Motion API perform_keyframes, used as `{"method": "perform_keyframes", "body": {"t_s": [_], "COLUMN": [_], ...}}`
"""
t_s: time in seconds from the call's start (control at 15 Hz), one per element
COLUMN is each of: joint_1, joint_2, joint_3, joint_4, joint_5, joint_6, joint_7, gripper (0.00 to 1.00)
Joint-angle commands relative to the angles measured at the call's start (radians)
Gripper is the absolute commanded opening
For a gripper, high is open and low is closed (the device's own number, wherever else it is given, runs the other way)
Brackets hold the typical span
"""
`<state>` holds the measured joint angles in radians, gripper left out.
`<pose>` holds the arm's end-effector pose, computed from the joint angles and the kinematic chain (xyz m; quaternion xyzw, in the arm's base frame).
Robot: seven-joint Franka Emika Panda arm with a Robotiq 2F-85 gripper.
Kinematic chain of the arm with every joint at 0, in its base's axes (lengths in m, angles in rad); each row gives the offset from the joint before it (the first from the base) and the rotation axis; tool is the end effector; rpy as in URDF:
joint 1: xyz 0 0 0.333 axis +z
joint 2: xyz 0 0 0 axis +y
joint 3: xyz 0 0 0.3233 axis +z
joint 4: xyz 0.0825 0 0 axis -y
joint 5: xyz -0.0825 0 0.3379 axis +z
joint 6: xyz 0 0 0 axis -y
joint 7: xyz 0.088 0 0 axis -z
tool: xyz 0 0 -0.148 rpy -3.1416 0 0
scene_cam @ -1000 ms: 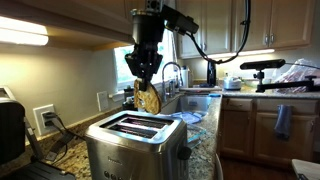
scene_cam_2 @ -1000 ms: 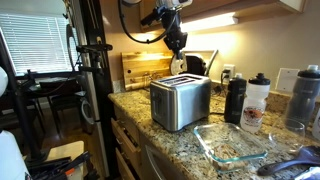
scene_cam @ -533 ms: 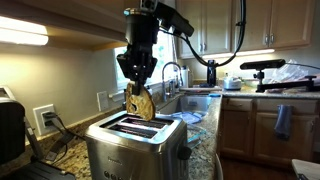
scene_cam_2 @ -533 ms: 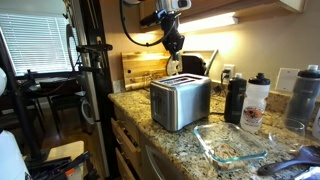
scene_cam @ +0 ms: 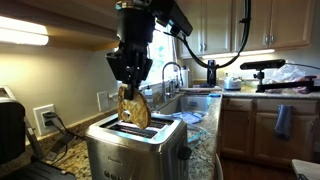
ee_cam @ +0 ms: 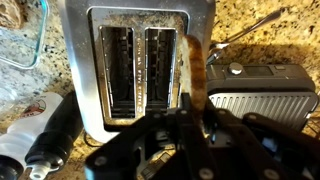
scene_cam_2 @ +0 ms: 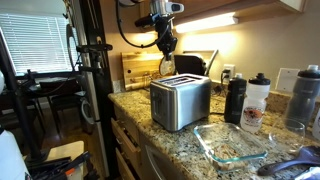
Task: Pick up one slice of bread from the glass bowl and put it in the toaster.
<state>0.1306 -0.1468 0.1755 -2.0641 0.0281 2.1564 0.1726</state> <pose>0.4761 0.1563 0.5036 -0.9911 -0.0605 -0.1149 0.0278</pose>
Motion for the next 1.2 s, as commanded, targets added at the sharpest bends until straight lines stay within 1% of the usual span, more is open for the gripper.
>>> {"method": "perform_keyframes", "body": {"t_s": [0.0, 0.67, 1.13], "joint_1": [0.016, 0.027, 0.011], "joint_2": [-0.011, -0.018, -0.035], "joint_3": [0.013, 0.059, 0.051], "joint_4": [-0.018, -0.037, -0.021], "joint_5": [0.002, -0.062, -0.116], "joint_6": [-0.020, -0.037, -0.059], "joint_7": [0.016, 0.099, 0.128], "gripper": [0.07, 0.07, 0.07]}}
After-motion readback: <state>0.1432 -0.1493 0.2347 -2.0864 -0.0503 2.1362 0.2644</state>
